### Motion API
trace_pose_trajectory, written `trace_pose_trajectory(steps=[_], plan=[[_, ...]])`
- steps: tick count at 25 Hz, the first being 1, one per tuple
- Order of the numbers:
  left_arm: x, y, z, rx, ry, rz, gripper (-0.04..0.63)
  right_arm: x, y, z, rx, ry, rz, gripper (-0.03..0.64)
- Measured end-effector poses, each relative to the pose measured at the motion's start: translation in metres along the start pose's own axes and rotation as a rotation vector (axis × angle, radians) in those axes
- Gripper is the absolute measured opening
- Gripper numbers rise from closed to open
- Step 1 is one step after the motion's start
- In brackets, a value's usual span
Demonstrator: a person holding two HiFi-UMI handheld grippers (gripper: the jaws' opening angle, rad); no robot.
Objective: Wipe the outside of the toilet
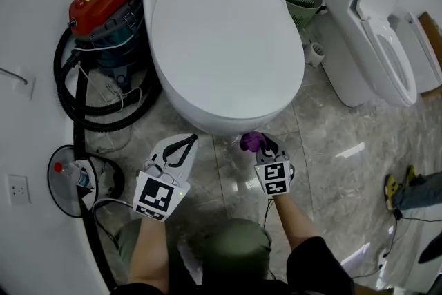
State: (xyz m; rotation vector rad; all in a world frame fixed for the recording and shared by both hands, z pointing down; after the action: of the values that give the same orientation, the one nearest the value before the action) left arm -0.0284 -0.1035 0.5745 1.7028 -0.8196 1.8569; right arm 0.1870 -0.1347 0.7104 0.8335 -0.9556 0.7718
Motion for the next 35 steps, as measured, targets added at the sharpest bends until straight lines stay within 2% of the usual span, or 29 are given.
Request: trace_pose_trajectory(steps=[5, 10, 26, 31, 33, 35], plan=[[0.002, 0.0, 0.001, -0.001, 0.007, 0.002, 0.006, 0.014, -0.058, 0.007, 0.162, 0.035, 0.116, 0.041], [0.004, -0.003, 0.004, 0.009, 0.014, 0.002, 0.006, 0.022, -0.087, 0.02, 0.233, 0.069, 0.137, 0.041], [-0.001, 0.003, -0.003, -0.006, -0.012, 0.017, 0.006, 0.026, -0.078, 0.011, 0.261, 0.067, 0.186, 0.041], [-0.009, -0.005, -0.019, 0.011, 0.026, 0.081, 0.006, 0.021, -0.066, -0.003, 0.263, 0.071, 0.232, 0.041], [-0.012, -0.01, -0.032, 0.013, 0.042, 0.051, 0.006, 0.016, -0.058, -0.017, 0.261, 0.069, 0.251, 0.041], [-0.02, -0.01, -0.043, -0.021, 0.037, 0.009, 0.006, 0.007, -0.052, -0.036, 0.255, 0.077, 0.255, 0.041]])
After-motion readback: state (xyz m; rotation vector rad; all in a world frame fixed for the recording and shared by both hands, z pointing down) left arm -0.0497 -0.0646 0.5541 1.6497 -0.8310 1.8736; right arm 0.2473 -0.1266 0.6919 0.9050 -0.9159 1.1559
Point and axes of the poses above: the fingertips, and each gripper's own axes: z forward along the fingers, y to its left, x out of its underside, the point moved 3 cm from there along -z, backward along the fingers, and after that the axes turned 12 degrees about -y, right-handed, at the moved point
